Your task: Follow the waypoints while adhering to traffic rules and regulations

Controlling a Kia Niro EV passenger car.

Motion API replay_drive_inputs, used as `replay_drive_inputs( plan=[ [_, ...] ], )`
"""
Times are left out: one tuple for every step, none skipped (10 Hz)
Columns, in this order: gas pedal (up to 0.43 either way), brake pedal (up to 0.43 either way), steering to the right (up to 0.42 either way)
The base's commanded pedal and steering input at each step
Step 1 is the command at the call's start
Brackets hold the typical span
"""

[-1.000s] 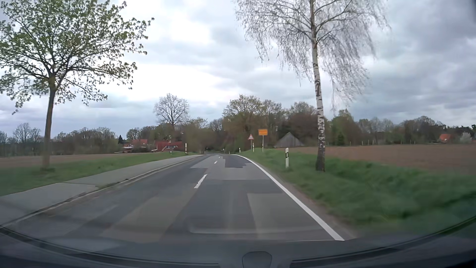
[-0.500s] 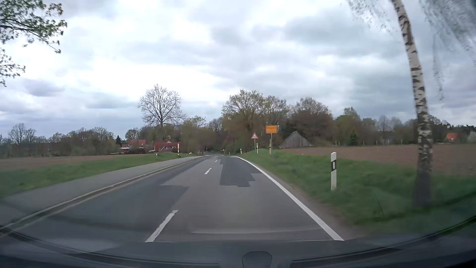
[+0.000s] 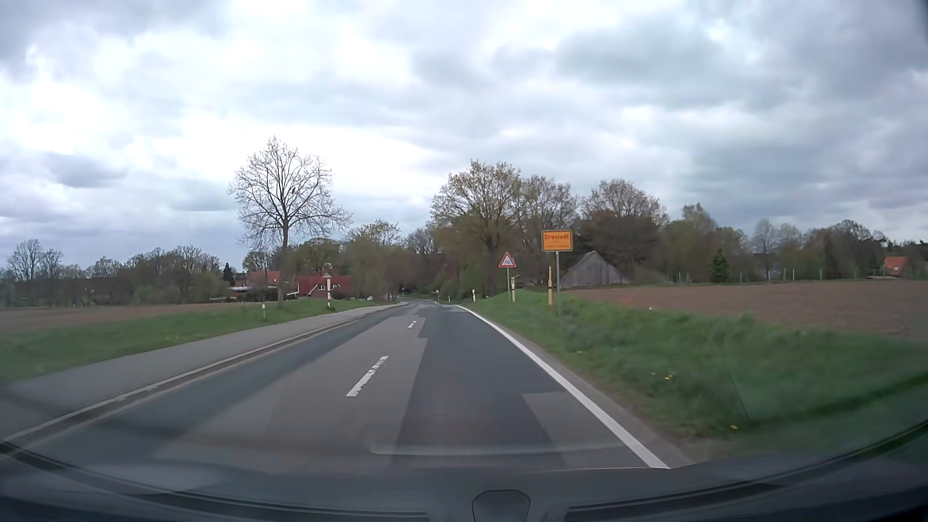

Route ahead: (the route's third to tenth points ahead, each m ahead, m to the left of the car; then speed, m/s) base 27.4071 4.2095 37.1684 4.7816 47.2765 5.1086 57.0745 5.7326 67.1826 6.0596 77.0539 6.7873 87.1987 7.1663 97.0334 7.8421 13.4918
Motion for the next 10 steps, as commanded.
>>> replay_drive_inputs(
  plan=[
    [0.0,0.171,-0.008],
    [0.0,0.177,-0.008],
    [0.0,0.183,-0.008],
    [0.0,0.183,-0.008],
    [0.0,0.183,-0.008],
    [0.0,0.183,-0.008],
    [0.0,0.183,-0.008],
    [0.0,0.177,-0.008],
    [0.0,0.177,-0.008],
    [0.0,0.171,-0.009]
  ],
)
